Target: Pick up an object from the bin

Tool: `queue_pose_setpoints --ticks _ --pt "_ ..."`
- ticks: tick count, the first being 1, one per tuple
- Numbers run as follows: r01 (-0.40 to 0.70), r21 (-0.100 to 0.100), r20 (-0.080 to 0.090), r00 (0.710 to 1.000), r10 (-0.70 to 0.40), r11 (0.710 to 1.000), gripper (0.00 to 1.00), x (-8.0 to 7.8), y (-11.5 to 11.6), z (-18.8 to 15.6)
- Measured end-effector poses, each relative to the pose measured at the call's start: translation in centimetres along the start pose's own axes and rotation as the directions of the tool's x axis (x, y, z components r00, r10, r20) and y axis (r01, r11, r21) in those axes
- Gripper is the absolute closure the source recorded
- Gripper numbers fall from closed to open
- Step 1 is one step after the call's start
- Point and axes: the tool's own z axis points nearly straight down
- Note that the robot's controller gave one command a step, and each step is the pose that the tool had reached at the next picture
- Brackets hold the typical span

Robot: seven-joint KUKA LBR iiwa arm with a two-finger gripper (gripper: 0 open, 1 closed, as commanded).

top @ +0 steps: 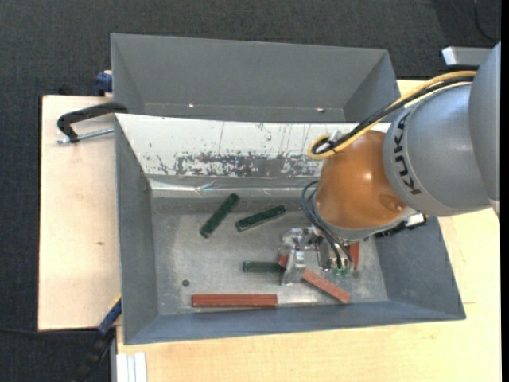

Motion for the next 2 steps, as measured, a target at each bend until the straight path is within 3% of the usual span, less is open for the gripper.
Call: queue_pose_setpoints --ticks 1,2 --pt "0.000 0.000 0.000 1.000 0.000 1.000 1.00 0.0 0.0 0.0" --pt "0.059 0.001 0.004 0.998 -0.059 0.998 1.00 -1.5 0.2 -20.9"
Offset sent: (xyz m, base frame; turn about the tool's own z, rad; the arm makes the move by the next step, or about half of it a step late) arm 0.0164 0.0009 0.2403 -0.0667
